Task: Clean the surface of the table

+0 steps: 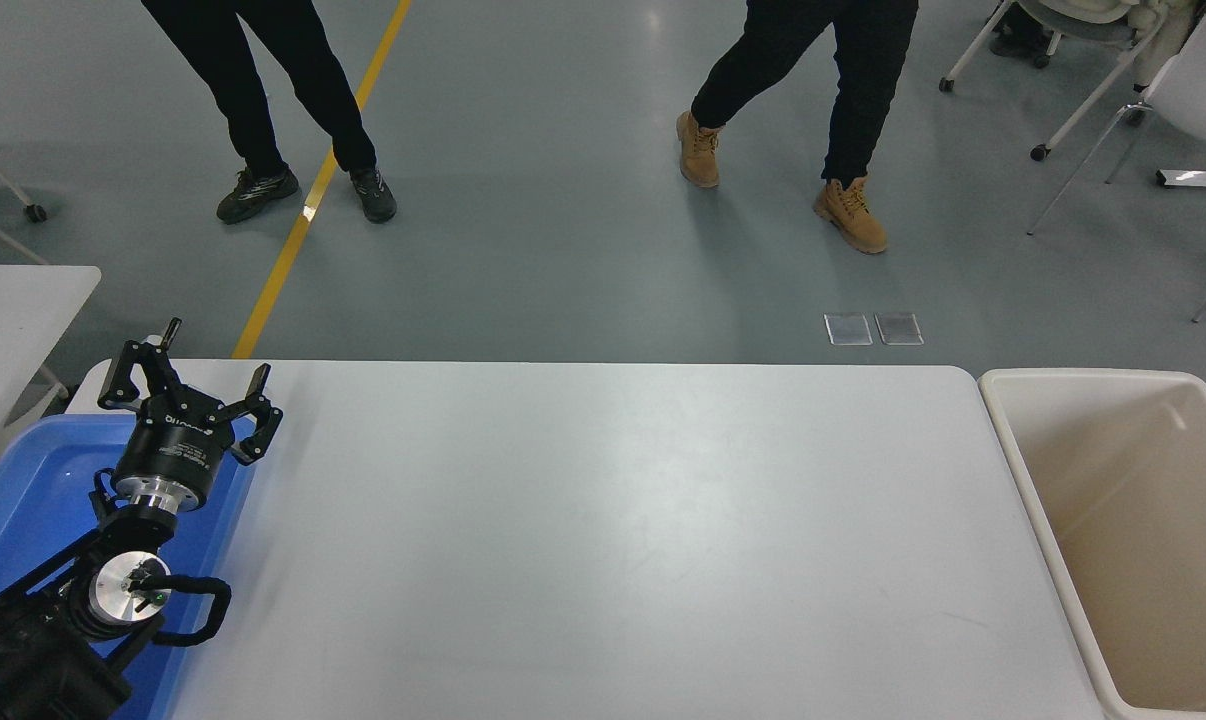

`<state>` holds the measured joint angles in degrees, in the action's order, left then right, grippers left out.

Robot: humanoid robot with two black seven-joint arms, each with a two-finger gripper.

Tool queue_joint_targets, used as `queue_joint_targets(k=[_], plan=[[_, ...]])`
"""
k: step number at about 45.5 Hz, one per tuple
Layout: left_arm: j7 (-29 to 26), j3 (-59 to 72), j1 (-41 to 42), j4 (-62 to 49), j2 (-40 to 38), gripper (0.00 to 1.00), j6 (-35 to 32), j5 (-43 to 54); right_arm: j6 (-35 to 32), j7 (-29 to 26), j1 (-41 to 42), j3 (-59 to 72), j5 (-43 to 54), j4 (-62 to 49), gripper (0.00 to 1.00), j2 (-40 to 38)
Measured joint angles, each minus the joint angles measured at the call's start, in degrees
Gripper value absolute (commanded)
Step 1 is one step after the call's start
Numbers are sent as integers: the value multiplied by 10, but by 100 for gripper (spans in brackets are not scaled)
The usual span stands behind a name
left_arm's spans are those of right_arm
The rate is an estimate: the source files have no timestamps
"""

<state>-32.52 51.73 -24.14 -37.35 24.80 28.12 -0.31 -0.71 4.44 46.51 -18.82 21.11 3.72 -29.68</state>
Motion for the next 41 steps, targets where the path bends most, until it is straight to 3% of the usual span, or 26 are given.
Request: queue_joint_targets(k=[20,41], plan=[[0,0,0,0,0,99,0,0,-7,0,53,-113,-106,20,98,-5],[0,0,0,0,0,99,0,0,-104,-1,78,-161,-251,44,98,-15]])
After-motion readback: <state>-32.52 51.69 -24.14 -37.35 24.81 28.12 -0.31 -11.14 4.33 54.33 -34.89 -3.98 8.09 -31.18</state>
